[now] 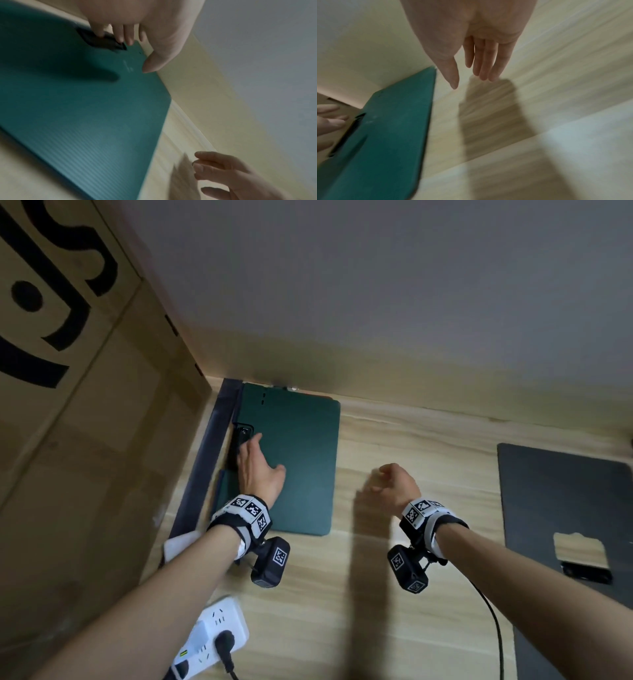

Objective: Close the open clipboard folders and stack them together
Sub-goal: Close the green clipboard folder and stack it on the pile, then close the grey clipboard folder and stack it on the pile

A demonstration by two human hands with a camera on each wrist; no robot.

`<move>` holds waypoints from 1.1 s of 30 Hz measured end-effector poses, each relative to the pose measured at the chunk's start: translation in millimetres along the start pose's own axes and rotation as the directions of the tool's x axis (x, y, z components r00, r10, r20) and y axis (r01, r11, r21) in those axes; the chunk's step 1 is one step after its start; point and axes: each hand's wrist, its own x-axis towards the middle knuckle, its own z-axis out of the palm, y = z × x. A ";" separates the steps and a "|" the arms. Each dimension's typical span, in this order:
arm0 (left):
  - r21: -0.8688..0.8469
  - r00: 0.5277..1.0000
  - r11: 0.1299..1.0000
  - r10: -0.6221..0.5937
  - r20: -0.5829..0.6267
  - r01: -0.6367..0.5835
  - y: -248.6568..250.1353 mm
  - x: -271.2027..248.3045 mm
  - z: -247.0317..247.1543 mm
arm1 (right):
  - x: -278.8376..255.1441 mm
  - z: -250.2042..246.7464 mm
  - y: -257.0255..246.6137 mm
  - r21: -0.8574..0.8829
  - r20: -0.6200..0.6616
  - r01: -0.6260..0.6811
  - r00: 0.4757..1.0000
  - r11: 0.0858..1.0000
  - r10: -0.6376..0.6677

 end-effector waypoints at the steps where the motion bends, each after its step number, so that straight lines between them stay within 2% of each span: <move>1: -0.028 0.999 0.999 0.019 0.045 -0.018 12.2 -6.3 12.5 | -5.0 -15.1 17.8 -0.007 -0.025 -0.014 1.000 1.000 0.014; 6: -0.098 0.958 0.991 0.111 0.265 -0.088 66.7 -49.5 82.1 | -38.4 -91.4 117.0 -0.032 -0.168 -0.162 0.974 0.986 0.155; 11: -0.083 0.869 0.988 0.157 0.469 -0.134 106.1 -100.0 146.3 | -76.0 -149.7 208.3 -0.095 -0.315 -0.324 0.907 0.941 0.280; 14: -0.074 0.814 0.986 0.165 0.557 -0.149 121.4 -130.1 177.0 | -95.2 -164.7 249.6 -0.114 -0.329 -0.387 0.884 0.915 0.333; 16: -0.054 0.790 0.985 0.165 0.591 -0.165 128.1 -147.2 193.7 | -101.8 -164.0 270.1 -0.172 -0.282 -0.377 0.904 0.910 0.321; 21: 0.001 0.737 0.975 0.169 0.655 -0.224 137.3 -177.2 222.2 | -107.8 -155.4 287.0 -0.312 -0.137 -0.260 0.964 0.914 0.227; 25: 0.043 0.735 0.968 0.157 0.660 -0.245 140.2 -192.2 236.1 | -119.0 -146.7 280.0 -0.334 -0.056 -0.107 0.994 0.937 0.094; 28: 0.101 0.782 0.951 0.178 0.598 -0.293 136.4 -193.9 238.6 | -127.7 -133.4 268.3 -0.373 0.037 0.084 0.996 0.924 -0.075; 31: 0.228 0.843 0.908 0.200 0.499 -0.350 129.6 -187.7 230.6 | -133.7 -125.4 257.5 -0.387 0.115 0.255 0.967 0.886 -0.229; 33: 0.317 0.877 0.887 0.173 0.449 -0.337 121.4 -181.0 221.1 | -133.8 -123.6 252.2 -0.376 0.150 0.340 0.940 0.862 -0.306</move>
